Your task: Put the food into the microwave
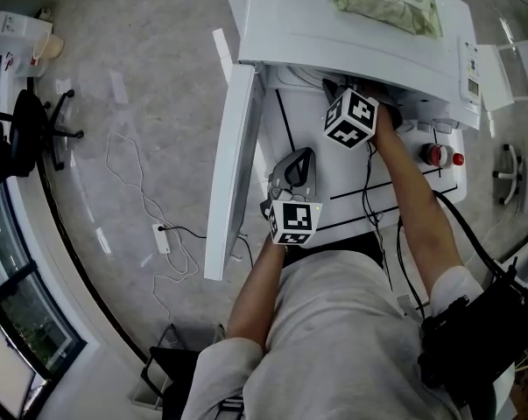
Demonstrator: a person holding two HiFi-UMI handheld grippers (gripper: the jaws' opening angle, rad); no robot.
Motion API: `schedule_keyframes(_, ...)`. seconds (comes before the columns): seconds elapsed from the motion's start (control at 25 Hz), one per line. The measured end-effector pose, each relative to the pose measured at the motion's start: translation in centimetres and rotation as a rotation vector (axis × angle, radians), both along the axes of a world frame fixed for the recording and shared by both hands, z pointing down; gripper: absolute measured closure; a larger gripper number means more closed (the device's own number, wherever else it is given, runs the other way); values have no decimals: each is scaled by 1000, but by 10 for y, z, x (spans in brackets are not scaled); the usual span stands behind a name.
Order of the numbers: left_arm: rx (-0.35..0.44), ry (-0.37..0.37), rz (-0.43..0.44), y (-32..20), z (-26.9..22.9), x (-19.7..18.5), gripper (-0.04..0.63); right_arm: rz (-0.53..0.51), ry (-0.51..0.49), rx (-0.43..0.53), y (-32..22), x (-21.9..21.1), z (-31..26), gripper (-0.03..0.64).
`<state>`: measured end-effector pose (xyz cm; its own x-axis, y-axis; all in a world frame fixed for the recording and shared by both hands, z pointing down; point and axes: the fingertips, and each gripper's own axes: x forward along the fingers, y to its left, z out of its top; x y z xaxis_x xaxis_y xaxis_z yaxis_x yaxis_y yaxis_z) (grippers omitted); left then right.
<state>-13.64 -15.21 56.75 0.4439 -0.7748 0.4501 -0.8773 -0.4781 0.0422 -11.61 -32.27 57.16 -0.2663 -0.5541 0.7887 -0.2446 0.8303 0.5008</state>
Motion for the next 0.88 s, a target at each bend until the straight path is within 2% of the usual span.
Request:
schedule_keyframes(0.12, -3, 4, -10, 2, 0, -2, 588, 13, -38, -16, 6, -1, -6, 480)
schedule_keyframes(0.36, 0, 17, -28, 6, -3, -5, 588, 33, -109, 63, 19, 0, -33, 484)
schedule_keyframes(0.56, 16, 23, -19, 11, -9, -2, 588, 42, -137, 161, 37, 10, -58, 594)
schedule_keyframes(0.72, 43, 31, -20, 15, -21, 2, 588, 54, -181, 181, 58, 20, -69, 606)
schedule_keyframes(0.88, 97, 50, -25, 18, -43, 5, 588, 96, -304, 159, 85, 30, -82, 606)
